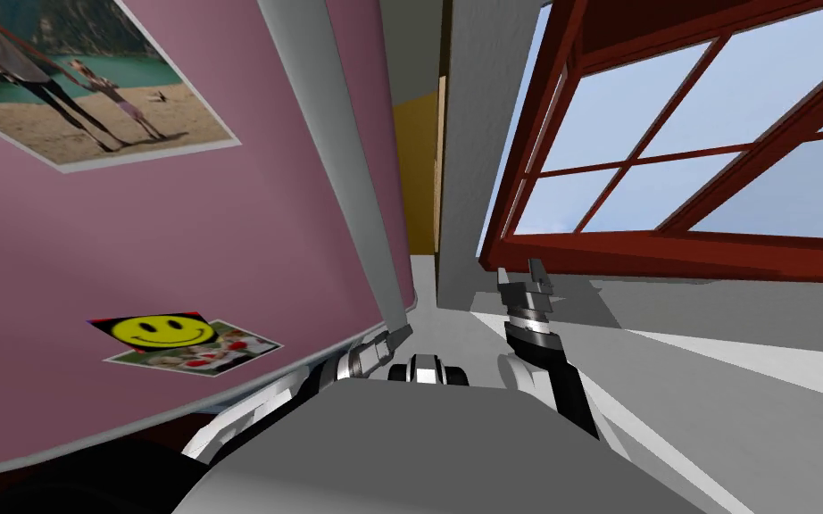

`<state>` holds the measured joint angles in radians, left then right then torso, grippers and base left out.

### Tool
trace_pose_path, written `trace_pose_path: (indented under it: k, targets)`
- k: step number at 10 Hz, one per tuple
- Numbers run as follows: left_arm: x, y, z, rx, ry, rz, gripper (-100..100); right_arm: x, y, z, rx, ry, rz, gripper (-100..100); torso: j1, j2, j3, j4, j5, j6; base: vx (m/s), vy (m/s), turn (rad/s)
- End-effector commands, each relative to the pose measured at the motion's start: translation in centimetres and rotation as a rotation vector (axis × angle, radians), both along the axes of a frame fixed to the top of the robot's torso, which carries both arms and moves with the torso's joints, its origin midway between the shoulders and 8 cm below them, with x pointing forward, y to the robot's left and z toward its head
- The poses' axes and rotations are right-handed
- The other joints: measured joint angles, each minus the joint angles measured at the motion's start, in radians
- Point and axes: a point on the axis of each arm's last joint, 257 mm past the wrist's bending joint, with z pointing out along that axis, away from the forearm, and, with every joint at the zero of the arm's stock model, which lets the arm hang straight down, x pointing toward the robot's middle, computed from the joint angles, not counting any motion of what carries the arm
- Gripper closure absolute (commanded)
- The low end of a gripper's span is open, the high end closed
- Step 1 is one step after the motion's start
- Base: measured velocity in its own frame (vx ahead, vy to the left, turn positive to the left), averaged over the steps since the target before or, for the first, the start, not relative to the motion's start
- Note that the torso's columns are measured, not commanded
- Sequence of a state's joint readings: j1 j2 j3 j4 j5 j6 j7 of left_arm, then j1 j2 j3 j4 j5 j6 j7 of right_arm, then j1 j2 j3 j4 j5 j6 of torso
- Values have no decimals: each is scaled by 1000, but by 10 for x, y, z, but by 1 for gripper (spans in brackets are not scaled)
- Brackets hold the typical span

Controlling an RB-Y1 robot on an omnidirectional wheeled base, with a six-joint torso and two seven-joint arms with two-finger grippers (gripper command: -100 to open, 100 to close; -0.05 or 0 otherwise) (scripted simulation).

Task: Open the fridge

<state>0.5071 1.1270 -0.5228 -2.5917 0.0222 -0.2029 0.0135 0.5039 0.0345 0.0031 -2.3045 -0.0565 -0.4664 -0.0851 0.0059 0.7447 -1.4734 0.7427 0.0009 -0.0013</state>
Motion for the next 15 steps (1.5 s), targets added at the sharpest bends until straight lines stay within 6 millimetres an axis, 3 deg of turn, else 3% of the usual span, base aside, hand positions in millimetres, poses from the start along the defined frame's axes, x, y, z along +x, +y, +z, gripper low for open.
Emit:
trace_pose_path:
  k: [1,2,4,7,9,10,15]
  targets:
    - [21,2,5,9,-2,36,-100,0,0,0,0,0,0,0,-3,-9,-5,-4,0,0,-45,39,-144]
    - [22,2,3,15,2,40,-100,0,0,0,0,0,0,0,-5,-12,-7,-6,-1,2,-42,40,-93]
    - [44,4,18,5,-13,74,-100,0,0,0,0,0,0,0,-6,-9,-5,-5,-1,2,-73,39,-204]
    - [60,8,18,24,-1,112,-100,0,0,0,0,0,0,0,-7,-5,-2,-4,-1,2,-70,28,-106]
    - [81,10,35,9,-9,150,-100,0,0,0,0,0,0,0,-7,-5,-3,-2,-2,2,-100,30,-200]
    - [83,12,31,21,1,161,-100,0,0,0,0,0,0,0,-8,0,-1,1,-3,2,-87,22,-109]
    - [114,19,55,4,7,233,-100,0,0,0,0,0,0,0,-11,5,1,7,-5,1,-70,15,-123]
